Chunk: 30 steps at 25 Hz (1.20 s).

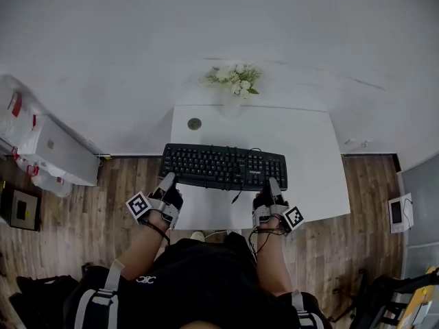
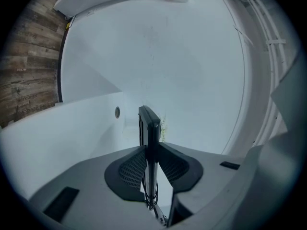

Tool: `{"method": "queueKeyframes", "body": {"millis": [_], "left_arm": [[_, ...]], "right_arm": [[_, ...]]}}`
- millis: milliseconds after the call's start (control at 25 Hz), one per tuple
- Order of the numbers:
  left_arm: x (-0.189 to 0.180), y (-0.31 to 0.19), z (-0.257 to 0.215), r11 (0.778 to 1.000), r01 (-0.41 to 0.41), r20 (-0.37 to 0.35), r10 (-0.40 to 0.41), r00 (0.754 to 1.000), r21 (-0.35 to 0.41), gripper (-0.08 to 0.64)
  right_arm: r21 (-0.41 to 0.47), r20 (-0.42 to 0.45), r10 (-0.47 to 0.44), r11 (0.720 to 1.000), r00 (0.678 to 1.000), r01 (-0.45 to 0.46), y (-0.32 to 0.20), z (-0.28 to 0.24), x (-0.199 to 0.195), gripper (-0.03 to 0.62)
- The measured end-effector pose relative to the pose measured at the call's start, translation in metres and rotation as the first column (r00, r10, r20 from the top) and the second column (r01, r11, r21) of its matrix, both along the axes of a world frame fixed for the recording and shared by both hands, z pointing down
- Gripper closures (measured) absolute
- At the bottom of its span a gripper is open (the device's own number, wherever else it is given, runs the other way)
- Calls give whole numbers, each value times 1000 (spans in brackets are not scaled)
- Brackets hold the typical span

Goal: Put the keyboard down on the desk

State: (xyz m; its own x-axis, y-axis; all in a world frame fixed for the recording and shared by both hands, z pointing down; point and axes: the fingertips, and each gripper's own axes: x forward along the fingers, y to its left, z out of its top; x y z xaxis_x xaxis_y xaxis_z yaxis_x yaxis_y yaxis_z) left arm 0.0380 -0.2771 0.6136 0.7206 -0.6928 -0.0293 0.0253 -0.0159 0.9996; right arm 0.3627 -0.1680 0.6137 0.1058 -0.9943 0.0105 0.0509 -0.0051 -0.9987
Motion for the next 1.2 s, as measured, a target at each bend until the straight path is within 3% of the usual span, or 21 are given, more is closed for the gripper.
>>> {"method": "queueKeyframes", "body": {"millis": [280,600,1200], "left_arm": [[26,-18,13,994,95,3,-95,995,-46,480],[53,-36,51,980,154,58,-147,987,-127,480],[57,-83,101,952,235,124,-214,969,-195,479]], "right_arm": [[-31,4,-101,994,995,101,-49,10,34,512],[-161,20,-188,969,982,189,-84,50,67,514],[-293,58,-275,914,960,280,-134,105,74,511]]}}
